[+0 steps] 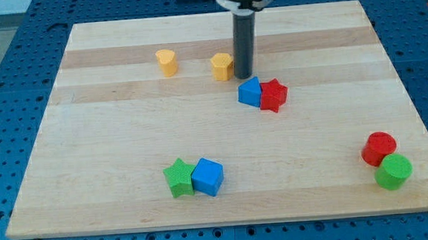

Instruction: Separate the yellow hexagon from red star

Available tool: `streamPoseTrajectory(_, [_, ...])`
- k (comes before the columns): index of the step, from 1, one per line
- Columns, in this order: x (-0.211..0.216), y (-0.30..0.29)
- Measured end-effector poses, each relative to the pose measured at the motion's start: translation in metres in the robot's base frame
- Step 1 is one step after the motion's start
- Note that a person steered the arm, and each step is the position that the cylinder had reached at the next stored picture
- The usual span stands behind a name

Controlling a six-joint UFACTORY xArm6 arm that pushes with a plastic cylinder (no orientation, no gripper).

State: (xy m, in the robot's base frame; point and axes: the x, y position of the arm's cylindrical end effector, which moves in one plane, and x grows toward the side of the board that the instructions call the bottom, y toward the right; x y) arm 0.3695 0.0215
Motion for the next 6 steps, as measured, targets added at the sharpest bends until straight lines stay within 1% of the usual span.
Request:
streamPoseTrajectory(1, [-0.008,-0.045])
streamPoseTrajectory(2, [-0.009,-0.060])
streamPoseTrajectory(3, [-0.009,-0.045])
streamPoseTrajectory(4, [-0.025,-0.020])
streamPoseTrajectory(5, [-0.046,-0.023])
streamPoseTrajectory(6, [-0.044,-0.050])
